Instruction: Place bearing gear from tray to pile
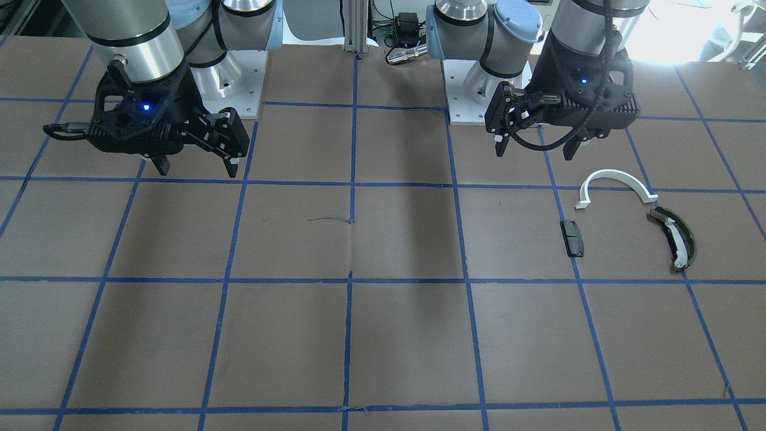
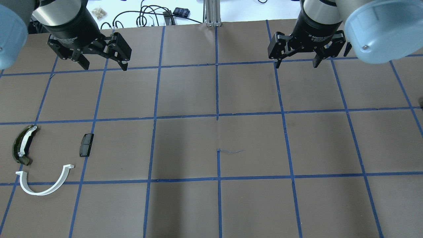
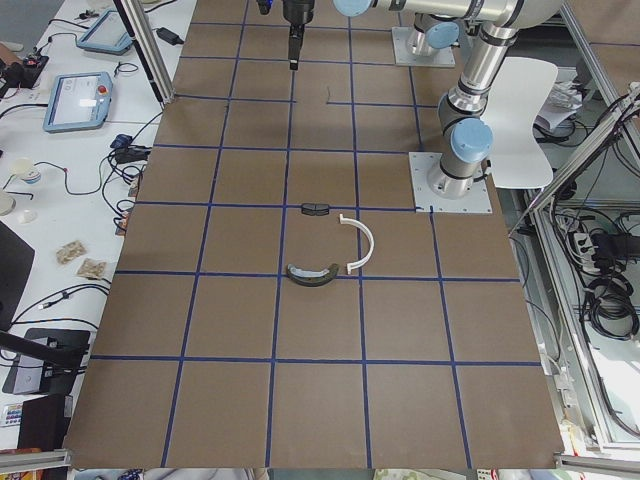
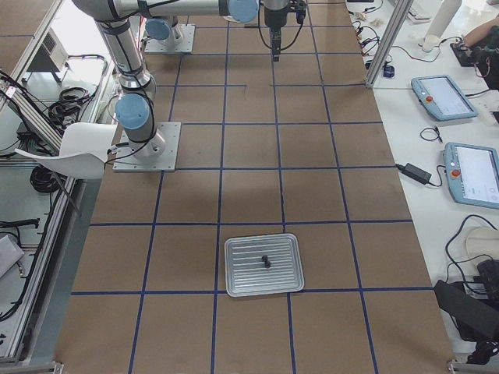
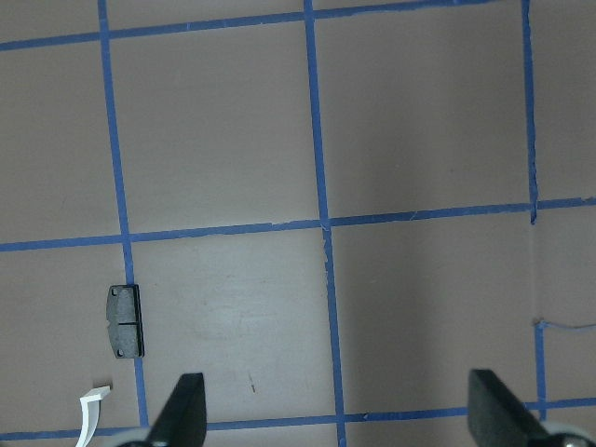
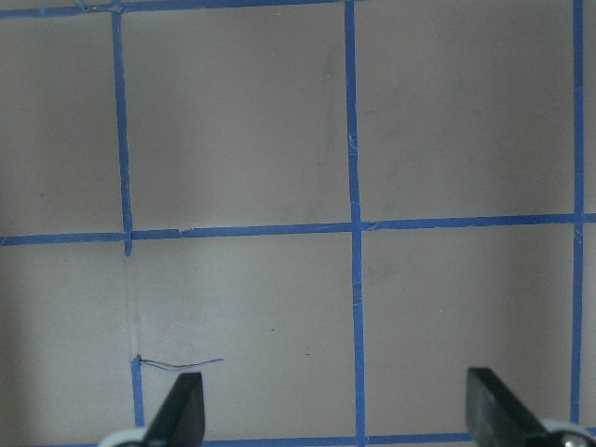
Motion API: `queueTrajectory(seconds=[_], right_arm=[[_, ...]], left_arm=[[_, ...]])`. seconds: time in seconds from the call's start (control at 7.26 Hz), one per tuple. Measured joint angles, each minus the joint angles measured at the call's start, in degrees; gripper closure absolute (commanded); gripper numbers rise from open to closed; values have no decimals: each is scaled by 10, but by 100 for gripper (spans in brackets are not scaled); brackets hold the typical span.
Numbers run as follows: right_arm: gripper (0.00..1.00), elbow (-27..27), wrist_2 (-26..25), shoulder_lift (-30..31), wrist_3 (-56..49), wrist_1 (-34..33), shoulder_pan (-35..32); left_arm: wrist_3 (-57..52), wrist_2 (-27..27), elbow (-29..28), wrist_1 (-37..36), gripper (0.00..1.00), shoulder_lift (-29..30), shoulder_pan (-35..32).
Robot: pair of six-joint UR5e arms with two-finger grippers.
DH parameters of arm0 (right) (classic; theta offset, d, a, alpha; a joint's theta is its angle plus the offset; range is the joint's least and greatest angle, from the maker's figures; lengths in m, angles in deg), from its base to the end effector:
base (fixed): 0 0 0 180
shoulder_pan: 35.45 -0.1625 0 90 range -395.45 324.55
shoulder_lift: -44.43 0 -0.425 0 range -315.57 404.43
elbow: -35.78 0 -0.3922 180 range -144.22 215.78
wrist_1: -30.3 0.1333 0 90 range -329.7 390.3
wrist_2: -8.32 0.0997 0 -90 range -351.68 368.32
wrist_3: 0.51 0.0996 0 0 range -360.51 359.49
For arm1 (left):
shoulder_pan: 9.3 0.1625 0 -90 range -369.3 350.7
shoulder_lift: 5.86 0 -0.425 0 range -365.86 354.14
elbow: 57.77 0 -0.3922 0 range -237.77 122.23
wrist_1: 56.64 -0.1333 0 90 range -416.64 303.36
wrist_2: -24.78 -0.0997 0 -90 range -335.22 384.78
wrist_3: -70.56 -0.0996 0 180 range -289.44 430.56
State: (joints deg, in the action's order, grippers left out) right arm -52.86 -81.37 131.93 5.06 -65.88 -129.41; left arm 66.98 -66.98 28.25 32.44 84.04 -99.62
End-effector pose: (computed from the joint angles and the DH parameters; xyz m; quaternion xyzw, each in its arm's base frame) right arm 0.1693 -0.5082 0.4888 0.0139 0.9989 -0.0436 0.0063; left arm -0.1330 -0.4977 0.5249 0.0333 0.9984 -0.0432 0.0166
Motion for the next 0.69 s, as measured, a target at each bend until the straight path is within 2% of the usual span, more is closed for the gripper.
queueTrajectory(seconds=[0.69], right_arm=[[0,2,-3,2,-10,20,2]], left_arm=[[0,17,2,-4,0,2,4]])
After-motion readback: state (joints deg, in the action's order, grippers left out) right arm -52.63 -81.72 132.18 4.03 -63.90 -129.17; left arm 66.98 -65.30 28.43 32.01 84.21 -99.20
